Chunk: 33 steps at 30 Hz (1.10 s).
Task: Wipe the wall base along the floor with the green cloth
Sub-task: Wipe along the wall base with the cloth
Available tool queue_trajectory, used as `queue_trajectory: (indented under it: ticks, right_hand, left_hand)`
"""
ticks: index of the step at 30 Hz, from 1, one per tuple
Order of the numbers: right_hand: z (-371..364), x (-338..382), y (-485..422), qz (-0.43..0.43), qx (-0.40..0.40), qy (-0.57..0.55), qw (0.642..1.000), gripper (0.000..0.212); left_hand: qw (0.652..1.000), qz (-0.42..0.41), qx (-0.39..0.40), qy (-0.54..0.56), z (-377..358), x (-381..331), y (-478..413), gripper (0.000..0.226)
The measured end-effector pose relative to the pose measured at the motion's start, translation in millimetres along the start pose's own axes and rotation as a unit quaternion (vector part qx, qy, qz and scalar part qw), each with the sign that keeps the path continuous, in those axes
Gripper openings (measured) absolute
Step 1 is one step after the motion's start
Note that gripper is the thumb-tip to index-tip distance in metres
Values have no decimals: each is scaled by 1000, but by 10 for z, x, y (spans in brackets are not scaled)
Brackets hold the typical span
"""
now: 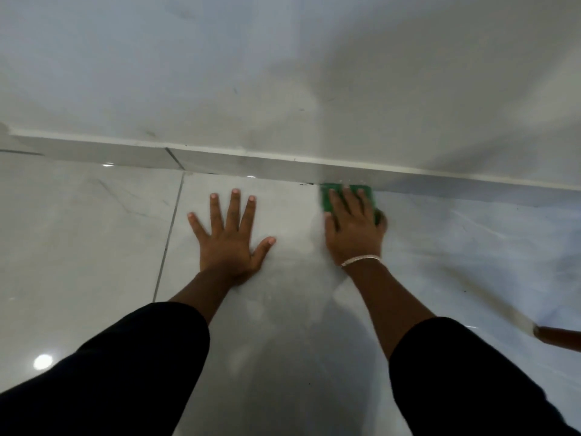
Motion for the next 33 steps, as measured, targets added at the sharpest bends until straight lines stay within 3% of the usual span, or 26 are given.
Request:
queue_trajectory:
  ticks: [3,7,11,14,18,22,27,30,33]
  right_hand:
    - [82,-256,7,-88,-59,-4,994,48]
    - [-155,329,-23,-194,-92,-23,976,52]
    - [-372,884,42,-60,-5,-38,997,55]
    - [-182,563,-45,13,7,12,1000,51]
    - [68,-29,-70,-84,-30,13,996,48]
    - [-100,377,-67,-195,-61,17,979,57]
    - [-406,1083,-43,-47,24,-6,999,61]
    - [-206,709,-93,14,28,39,999,55]
    - [17,256,-98,-29,12,54,998,51]
  left_hand:
    - [1000,2,-10,1,-17,0,7,89]
    - [1000,-2,-19,-5,-51,-6,-10,88]
    - [1000,1,-27,-7,-54,-7,-11,88]
    - [1000,-5,-19,-5,-33,0,2,88]
    - [1000,-8,-18,2,-14,-1,12,87]
    - [1000,-6,-26,-4,-55,-13,-1,88]
    - [1000,-8,-25,-12,-70,23,-9,89]
    - [1000,-11,-21,-5,-28,17,-8,89]
    - [1000,-9,-17,-3,-11,1,-8,88]
Point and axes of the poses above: each hand's wrist, its own y-axis away from the middle knuckle, its own z-axis out of the back of the hand, x = y × z, the point moved 1 cm from there along -y, towards the middle knuckle, and after that the axes turned 11 degrees about -y, right-handed, at the moved point
